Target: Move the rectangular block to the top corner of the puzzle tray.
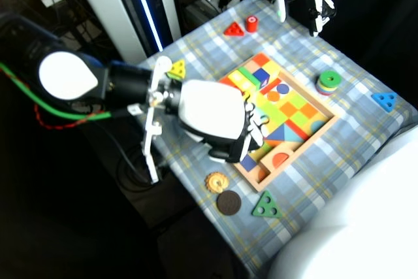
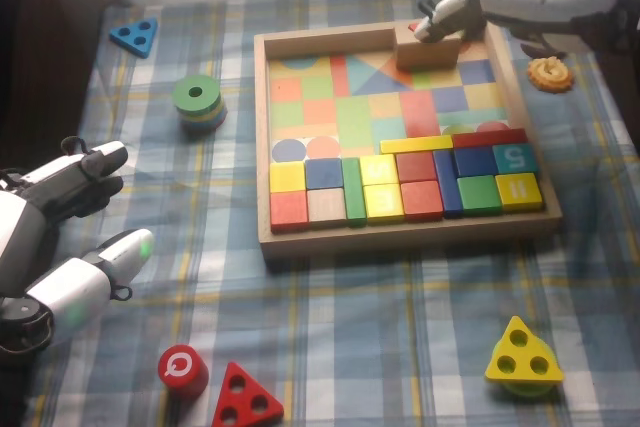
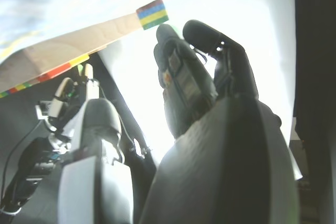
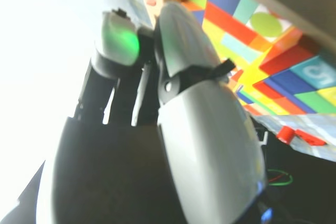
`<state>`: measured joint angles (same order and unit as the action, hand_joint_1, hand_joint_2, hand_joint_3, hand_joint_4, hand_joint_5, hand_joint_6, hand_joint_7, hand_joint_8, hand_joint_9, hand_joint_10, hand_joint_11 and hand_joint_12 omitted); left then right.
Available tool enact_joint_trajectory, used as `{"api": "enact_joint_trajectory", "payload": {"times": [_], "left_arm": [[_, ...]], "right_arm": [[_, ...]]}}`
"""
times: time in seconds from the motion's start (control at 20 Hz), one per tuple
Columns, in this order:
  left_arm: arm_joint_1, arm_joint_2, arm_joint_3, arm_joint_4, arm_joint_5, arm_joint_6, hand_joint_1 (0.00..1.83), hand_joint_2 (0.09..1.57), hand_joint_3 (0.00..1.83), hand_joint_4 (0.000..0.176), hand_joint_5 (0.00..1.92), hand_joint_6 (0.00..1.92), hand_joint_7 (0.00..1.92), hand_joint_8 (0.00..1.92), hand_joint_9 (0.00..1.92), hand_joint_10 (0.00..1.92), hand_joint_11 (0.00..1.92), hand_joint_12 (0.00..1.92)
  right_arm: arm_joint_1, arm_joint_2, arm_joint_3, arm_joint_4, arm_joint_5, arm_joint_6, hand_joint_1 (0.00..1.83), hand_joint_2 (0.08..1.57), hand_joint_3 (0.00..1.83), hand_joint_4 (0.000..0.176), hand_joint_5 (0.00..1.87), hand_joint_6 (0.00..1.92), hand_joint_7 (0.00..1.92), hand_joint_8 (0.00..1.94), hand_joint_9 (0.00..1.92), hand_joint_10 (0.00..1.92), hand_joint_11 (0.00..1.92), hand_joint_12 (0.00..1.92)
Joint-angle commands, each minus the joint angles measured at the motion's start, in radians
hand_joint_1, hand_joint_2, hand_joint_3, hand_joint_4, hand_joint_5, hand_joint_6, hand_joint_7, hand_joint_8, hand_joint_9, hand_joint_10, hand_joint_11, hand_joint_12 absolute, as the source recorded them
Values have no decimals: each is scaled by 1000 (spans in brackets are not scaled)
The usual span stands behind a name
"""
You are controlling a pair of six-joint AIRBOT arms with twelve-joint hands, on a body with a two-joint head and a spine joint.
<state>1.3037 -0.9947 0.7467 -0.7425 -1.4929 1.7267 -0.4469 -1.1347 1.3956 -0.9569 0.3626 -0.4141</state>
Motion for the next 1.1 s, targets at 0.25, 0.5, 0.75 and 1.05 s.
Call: {"api": "enact_joint_trajectory", "payload": {"times": [0.25,0.5,0.75,1.05], "left_arm": [[-2,0,0,41,-113,-8,749,1215,0,14,469,0,631,0,638,43,27,1470],[-1,1,0,41,-115,-8,753,1221,1,1,469,1,618,2,637,38,44,1445],[2,2,-1,40,-119,-8,680,1241,5,18,448,3,626,3,633,34,9,1439],[7,1,-4,36,-123,-8,736,1234,0,6,471,2,650,8,674,50,75,1452]], "right_arm": [[16,-25,43,23,59,-6,1557,1200,9,0,590,4,1233,1941,1423,1921,1478,1921],[20,-8,32,114,114,-7,1616,1115,205,0,588,1,1118,1940,1371,1921,1437,1921],[20,63,-28,306,166,-164,1576,1140,210,13,573,1,1013,1907,1381,1921,1472,1921],[-53,203,-137,536,298,-254,1573,1241,15,0,585,3,1255,1938,1495,1921,1538,1921]]}}
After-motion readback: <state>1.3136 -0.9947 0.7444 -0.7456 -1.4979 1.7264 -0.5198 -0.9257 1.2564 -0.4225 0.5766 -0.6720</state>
